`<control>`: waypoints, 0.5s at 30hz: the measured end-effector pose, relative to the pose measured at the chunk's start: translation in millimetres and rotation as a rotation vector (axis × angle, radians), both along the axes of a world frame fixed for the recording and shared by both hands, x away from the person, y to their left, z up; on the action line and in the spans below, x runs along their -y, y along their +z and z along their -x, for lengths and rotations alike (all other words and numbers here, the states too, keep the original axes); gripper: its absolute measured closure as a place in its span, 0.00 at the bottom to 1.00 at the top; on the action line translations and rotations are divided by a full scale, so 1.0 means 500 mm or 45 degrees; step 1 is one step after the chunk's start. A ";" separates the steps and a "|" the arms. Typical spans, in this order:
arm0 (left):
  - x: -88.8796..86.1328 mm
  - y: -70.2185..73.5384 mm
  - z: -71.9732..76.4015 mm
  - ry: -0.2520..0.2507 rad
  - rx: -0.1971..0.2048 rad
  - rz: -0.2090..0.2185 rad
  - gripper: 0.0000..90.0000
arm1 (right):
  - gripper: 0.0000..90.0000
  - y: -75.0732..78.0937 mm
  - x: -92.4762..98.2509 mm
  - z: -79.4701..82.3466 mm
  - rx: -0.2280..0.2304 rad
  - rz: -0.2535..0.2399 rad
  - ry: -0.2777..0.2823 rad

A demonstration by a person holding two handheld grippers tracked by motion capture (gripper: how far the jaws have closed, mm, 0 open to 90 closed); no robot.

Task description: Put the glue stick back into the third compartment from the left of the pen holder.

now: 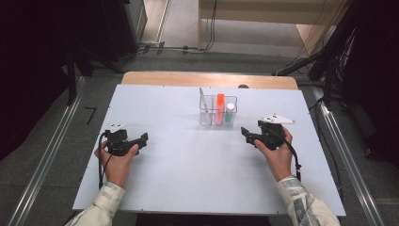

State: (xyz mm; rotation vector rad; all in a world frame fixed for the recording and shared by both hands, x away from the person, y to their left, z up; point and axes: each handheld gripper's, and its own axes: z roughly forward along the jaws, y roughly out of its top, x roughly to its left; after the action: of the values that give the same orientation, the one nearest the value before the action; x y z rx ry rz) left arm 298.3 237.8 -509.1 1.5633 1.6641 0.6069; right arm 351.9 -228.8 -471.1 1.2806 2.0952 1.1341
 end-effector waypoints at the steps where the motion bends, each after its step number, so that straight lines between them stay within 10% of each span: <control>1: -0.002 0.000 0.001 0.001 -0.001 -0.004 0.18 | 0.24 -0.002 0.005 0.003 -0.002 0.002 -0.001; 15: -0.019 0.011 0.018 0.001 0.023 0.014 0.18 | 0.23 -0.011 0.087 0.057 -0.028 0.007 -0.081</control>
State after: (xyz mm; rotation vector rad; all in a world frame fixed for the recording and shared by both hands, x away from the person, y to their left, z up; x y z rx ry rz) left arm 289.1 247.3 -503.7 1.5445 1.6521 0.6097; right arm 323.3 -272.3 -476.6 1.3528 2.0568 1.0909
